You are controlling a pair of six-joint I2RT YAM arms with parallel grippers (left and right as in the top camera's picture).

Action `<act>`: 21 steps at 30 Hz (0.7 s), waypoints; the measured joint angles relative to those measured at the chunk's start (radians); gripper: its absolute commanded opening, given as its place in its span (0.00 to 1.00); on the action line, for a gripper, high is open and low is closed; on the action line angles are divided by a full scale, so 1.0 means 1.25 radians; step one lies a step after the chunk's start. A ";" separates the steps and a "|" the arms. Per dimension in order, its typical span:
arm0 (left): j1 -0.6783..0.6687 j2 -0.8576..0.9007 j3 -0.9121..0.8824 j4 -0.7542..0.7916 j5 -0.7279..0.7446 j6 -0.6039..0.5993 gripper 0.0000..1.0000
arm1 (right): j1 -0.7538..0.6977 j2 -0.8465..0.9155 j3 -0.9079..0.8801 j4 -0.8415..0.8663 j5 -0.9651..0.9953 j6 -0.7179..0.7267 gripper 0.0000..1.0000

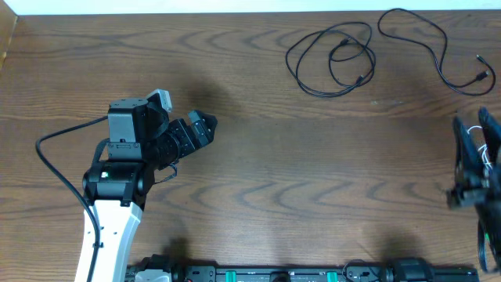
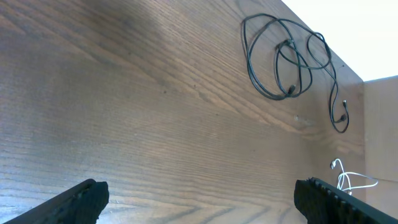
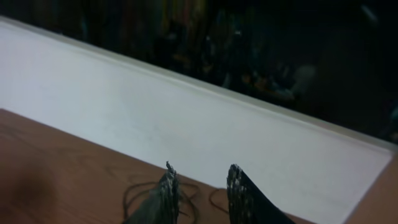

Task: Untangle cables

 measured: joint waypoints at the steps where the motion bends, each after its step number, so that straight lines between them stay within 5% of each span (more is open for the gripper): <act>1: 0.000 0.000 0.000 0.000 0.000 0.000 1.00 | -0.001 -0.016 -0.003 -0.001 -0.008 0.002 0.25; 13: 0.000 0.000 0.000 0.000 0.000 0.000 1.00 | -0.005 -0.325 0.012 0.019 -0.048 0.012 0.30; 21: 0.000 0.000 0.000 0.000 0.000 0.000 1.00 | -0.005 -0.391 0.117 -0.019 -0.049 0.013 0.32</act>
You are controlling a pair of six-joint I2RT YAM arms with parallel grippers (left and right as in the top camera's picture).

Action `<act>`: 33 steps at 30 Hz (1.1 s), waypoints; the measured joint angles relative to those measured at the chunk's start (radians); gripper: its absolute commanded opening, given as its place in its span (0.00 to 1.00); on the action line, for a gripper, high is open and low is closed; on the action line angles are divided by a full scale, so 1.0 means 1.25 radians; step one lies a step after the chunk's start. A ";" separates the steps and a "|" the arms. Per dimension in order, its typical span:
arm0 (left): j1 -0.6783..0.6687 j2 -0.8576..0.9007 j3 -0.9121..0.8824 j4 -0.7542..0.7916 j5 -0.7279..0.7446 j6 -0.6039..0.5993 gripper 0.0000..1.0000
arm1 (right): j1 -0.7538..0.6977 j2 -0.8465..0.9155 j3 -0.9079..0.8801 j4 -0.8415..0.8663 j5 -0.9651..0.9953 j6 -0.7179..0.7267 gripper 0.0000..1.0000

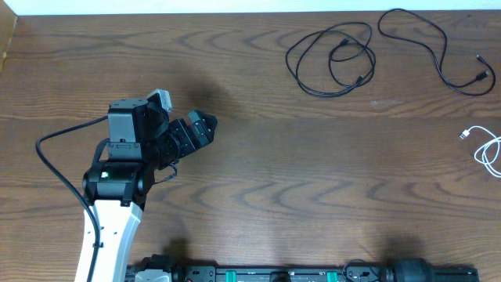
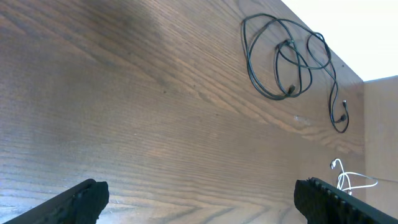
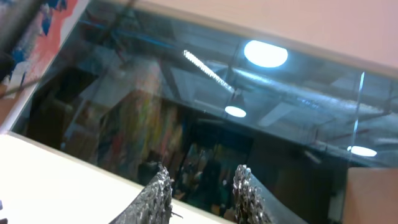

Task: Untangle cables

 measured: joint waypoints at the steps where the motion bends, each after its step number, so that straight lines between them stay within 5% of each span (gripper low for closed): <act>1: 0.000 0.000 0.000 0.000 0.000 0.000 1.00 | 0.000 0.000 0.014 -0.001 0.000 0.000 0.33; 25: 0.000 0.000 0.000 0.000 0.000 0.000 1.00 | -0.033 -0.053 0.164 0.005 0.117 -0.016 0.39; 33: 0.000 0.000 0.000 0.000 0.000 0.000 1.00 | -0.035 -0.062 0.190 -0.003 0.121 -0.019 0.52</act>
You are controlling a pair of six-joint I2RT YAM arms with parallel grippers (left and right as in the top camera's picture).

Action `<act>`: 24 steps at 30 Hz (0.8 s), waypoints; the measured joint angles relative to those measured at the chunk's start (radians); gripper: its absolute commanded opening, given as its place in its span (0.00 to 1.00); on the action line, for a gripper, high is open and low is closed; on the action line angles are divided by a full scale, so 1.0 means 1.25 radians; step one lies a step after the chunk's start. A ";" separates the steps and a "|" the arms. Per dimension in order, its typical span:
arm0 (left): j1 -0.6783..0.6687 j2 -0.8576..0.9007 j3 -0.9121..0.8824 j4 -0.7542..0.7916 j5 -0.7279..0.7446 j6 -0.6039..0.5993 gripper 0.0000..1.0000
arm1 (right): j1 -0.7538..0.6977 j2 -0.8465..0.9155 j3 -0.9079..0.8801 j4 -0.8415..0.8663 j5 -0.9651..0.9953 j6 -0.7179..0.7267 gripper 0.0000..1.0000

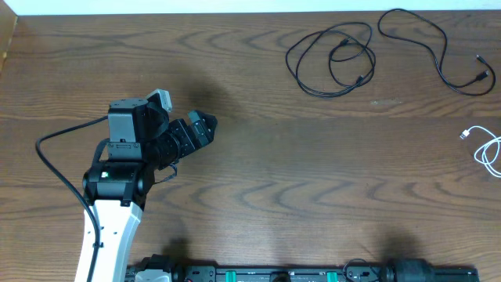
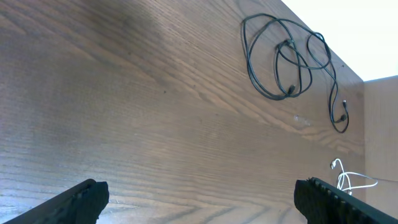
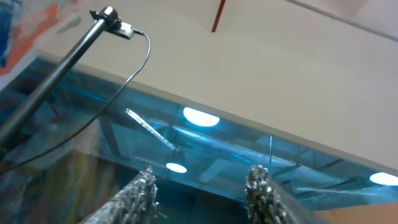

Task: Untangle cables

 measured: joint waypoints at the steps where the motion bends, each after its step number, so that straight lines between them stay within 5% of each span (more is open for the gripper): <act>1: 0.000 0.000 0.000 0.000 0.000 0.000 1.00 | 0.000 0.000 0.000 -0.001 0.000 0.001 0.61; 3: 0.000 0.000 0.000 0.000 0.000 0.000 1.00 | 0.000 0.000 0.000 0.000 0.001 0.001 0.99; 12: 0.000 0.000 0.000 0.000 0.000 0.000 1.00 | 0.000 0.000 -0.060 0.173 -0.019 -0.004 0.99; 15: 0.000 0.000 0.000 0.000 0.000 0.000 1.00 | 0.000 -0.001 -0.130 0.291 -0.028 -0.004 0.99; 24: 0.000 0.000 0.000 0.000 0.000 0.000 1.00 | 0.000 0.001 -0.423 0.341 -0.037 0.010 0.99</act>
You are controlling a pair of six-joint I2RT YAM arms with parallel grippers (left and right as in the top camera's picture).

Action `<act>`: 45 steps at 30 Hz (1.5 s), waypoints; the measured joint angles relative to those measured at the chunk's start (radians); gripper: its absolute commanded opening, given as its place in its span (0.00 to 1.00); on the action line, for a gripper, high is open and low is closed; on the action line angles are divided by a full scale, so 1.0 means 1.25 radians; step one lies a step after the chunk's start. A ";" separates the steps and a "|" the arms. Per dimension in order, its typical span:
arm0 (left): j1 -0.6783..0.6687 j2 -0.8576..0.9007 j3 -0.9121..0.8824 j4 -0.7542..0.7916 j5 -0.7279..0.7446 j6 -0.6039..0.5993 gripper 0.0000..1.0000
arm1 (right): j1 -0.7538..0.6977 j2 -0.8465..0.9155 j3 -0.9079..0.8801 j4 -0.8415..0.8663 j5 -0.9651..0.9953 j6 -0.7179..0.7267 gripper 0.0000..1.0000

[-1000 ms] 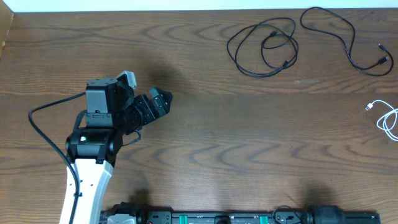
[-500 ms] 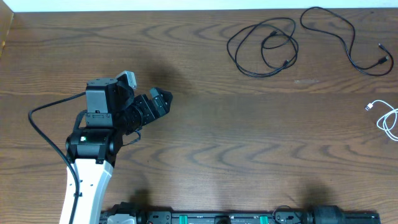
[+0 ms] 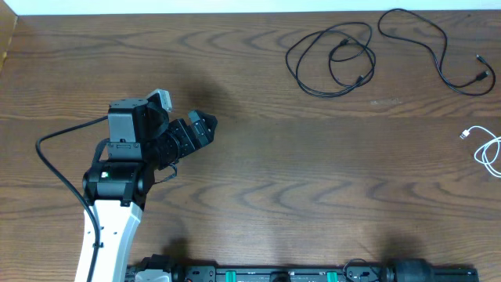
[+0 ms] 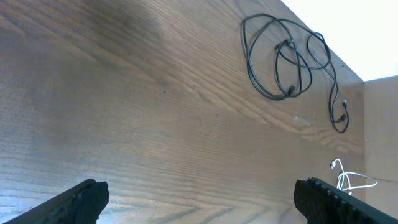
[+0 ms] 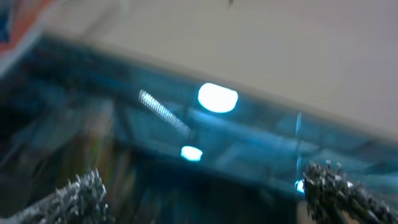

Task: Untangle cables

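Note:
A looped black cable (image 3: 344, 53) lies at the table's far right-centre, also visible in the left wrist view (image 4: 287, 46). A second black cable (image 3: 441, 72) curves beside it toward the right corner. A white cable (image 3: 490, 150) lies at the right edge, apart from both. My left gripper (image 3: 205, 129) hovers over the left half of the table, open and empty, its fingertips (image 4: 81, 198) wide apart. My right gripper (image 5: 208, 193) is outside the overhead view; it is open, empty, and pointing up at ceiling lights.
The brown wooden table (image 3: 313, 172) has a white wall along its far edge. The left arm's own black lead (image 3: 55, 157) loops out at the left. A black rail (image 3: 297, 274) runs along the front edge.
The right gripper's fingers stand much farther apart than before, and its view is blurred and shifted. The left arm and all three cables are unchanged.
The right gripper first stood at the table's right edge over the white cable, fingers narrowly apart. Then it was gone from the overhead view, the white cable lying alone, its camera facing windows, then ceiling. Now it is wide open. The left arm stayed still.

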 measured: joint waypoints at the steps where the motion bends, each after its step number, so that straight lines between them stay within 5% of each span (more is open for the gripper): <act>1: 0.000 0.000 0.000 0.000 0.000 0.000 1.00 | 0.000 0.002 -0.036 0.005 0.000 0.006 0.99; 13: 0.000 0.000 0.000 0.000 0.000 0.000 1.00 | 0.000 0.015 -0.332 0.014 -0.009 0.032 0.99; 35: 0.000 0.000 0.000 0.000 0.000 0.000 1.00 | 0.000 0.015 -0.497 0.024 -0.005 0.094 0.99; 45: 0.000 0.000 0.000 0.000 0.000 0.000 1.00 | 0.000 0.009 -0.677 0.199 0.011 0.127 0.99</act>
